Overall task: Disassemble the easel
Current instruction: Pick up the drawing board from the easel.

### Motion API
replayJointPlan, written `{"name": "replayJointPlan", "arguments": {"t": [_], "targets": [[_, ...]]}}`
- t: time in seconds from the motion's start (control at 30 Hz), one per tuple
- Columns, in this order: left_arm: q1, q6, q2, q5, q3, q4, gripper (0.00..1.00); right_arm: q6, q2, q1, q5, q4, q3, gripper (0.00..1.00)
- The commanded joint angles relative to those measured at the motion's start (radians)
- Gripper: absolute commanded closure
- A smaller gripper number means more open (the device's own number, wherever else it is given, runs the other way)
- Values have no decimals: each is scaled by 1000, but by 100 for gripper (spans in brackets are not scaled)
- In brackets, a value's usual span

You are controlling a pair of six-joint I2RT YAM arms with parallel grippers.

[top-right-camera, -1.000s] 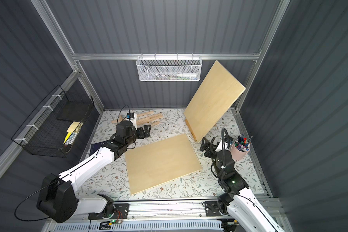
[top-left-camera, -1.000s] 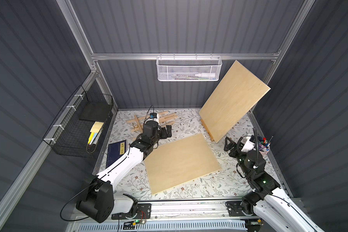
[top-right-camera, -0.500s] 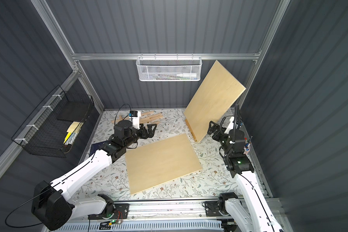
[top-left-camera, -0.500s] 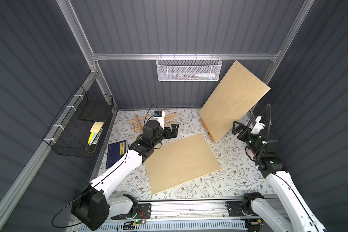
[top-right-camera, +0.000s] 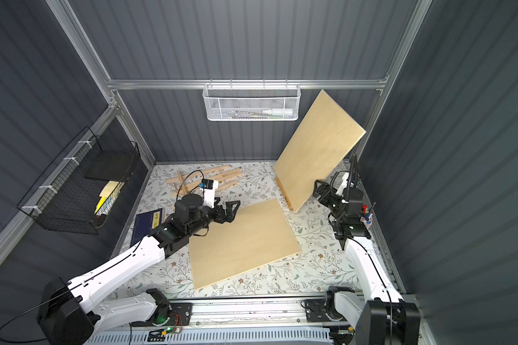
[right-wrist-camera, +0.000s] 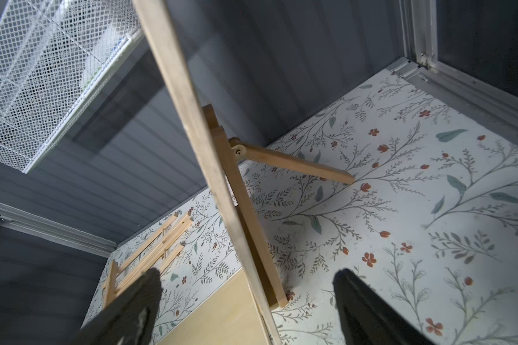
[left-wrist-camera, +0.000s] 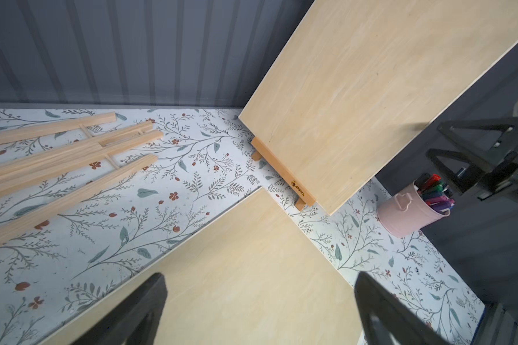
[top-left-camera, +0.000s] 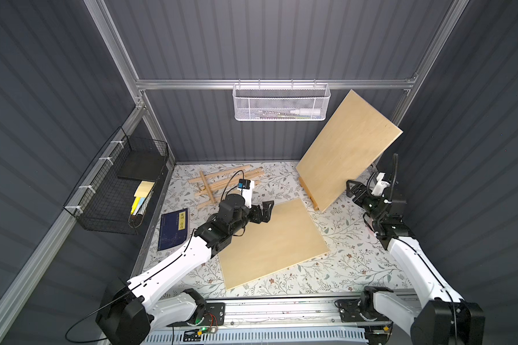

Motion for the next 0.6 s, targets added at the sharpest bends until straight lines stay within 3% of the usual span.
{"name": "replayJointPlan", "arguments": {"t": [0.0, 0.13, 0.33, 0.57], "targets": [[-5, 21, -18, 0, -2, 11, 1, -55, 46, -26, -55, 151, -14, 12], [-5, 25, -34, -7, -3, 12, 1, -68, 126, -82, -191, 252, -20, 24], [-5, 23, -51, -17, -4, 13, 1, -22, 232, -109, -329, 403, -15, 25], [-5, 25, -52, -18, -4, 11, 0, -1, 304, -108, -371, 510, 8, 32]]}}
